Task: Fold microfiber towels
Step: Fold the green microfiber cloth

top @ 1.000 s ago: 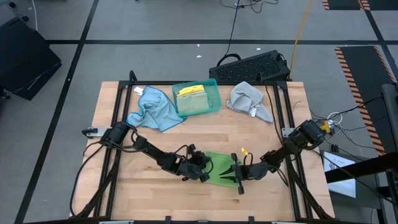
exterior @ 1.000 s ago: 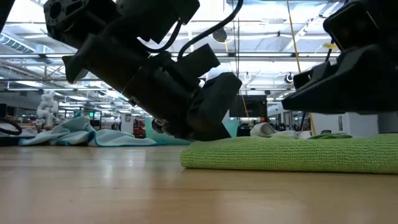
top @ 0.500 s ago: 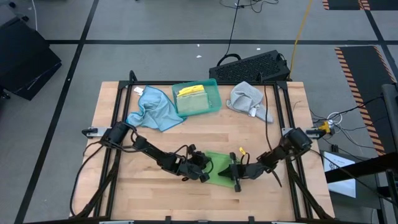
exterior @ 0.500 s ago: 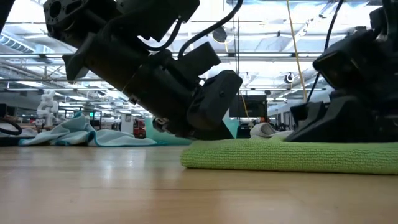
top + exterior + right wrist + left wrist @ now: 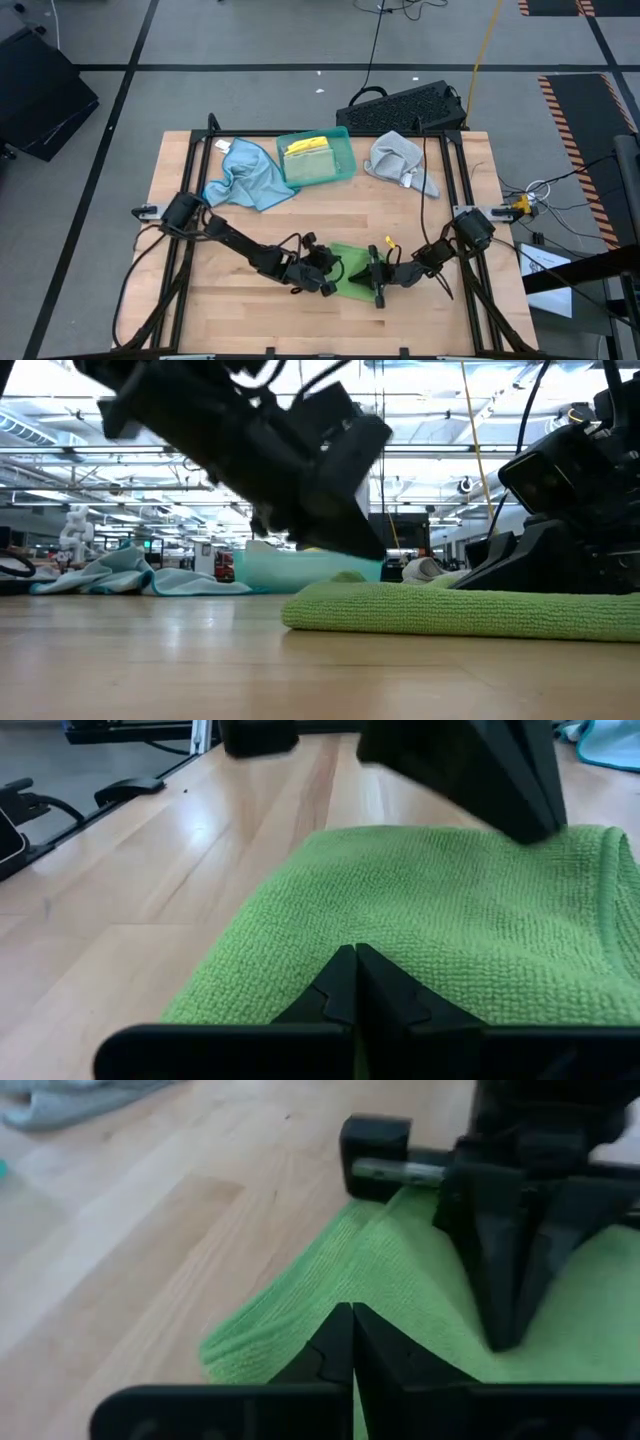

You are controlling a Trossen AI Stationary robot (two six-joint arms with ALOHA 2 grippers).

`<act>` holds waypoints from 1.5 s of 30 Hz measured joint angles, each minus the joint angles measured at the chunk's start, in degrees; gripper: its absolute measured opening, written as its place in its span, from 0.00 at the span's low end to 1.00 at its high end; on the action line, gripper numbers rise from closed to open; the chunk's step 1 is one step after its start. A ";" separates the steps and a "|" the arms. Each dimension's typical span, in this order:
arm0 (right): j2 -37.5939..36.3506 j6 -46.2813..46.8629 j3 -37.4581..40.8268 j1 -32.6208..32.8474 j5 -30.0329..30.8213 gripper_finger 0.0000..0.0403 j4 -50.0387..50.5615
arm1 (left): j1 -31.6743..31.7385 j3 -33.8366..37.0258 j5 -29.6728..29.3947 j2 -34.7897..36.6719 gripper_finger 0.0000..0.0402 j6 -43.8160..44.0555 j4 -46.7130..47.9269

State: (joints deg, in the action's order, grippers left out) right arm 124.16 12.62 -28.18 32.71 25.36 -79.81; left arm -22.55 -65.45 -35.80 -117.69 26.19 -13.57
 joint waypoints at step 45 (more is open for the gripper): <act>0.17 -1.46 0.33 0.00 -1.73 0.00 -2.76 | -10.30 -9.07 5.42 -0.02 0.57 7.70 23.16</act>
State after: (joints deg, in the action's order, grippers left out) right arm 124.33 11.16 -27.86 32.71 23.64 -82.56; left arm -32.85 -74.52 -30.38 -117.71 33.88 9.59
